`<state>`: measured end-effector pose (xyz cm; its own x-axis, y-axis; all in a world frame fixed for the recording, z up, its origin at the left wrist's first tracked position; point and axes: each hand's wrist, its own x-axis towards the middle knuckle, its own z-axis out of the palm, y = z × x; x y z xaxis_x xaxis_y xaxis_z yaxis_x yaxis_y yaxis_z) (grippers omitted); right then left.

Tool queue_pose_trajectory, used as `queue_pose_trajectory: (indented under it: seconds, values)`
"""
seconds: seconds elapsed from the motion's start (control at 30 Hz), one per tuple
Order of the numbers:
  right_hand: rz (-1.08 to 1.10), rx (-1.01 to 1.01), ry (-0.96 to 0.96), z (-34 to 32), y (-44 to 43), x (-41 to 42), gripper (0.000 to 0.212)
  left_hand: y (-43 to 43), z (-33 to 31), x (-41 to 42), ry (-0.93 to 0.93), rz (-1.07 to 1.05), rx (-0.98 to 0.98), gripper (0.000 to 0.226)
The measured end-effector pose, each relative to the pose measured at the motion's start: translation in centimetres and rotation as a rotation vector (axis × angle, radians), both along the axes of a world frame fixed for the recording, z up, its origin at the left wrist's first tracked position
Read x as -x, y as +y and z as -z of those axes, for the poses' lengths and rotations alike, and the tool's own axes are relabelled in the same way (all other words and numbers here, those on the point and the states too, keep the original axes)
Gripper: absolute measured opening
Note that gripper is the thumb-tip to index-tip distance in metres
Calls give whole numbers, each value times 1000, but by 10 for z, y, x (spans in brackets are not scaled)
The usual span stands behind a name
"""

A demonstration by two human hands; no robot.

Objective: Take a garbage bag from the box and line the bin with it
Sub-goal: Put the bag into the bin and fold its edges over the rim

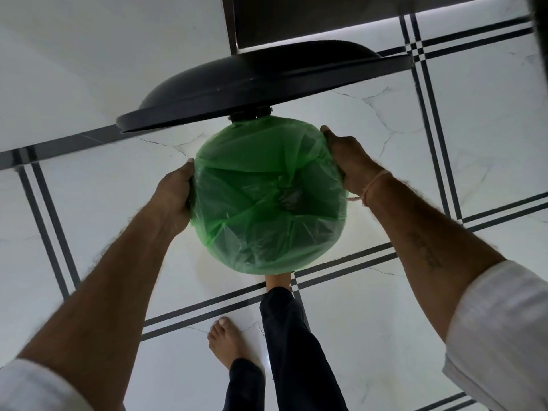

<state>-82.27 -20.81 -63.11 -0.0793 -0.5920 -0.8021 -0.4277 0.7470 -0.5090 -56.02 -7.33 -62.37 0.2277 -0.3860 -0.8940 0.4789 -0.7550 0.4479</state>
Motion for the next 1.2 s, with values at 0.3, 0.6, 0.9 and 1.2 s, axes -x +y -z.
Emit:
queue_pose_trajectory:
  seconds: [0.3,0.6,0.9,1.2]
  values:
    - [-321,520,7,1,-8,-36,39,-36,8,-3,-214,179,314,23]
    - [-509,335,157,10,-35,-51,52,-69,10,-8,31,275,41,20]
    - [-554,483,380,0,-23,-29,49,-48,1,-10,-141,76,116,19]
    - [-249,448,307,7,10,-12,57,-24,8,14,-385,146,291,50]
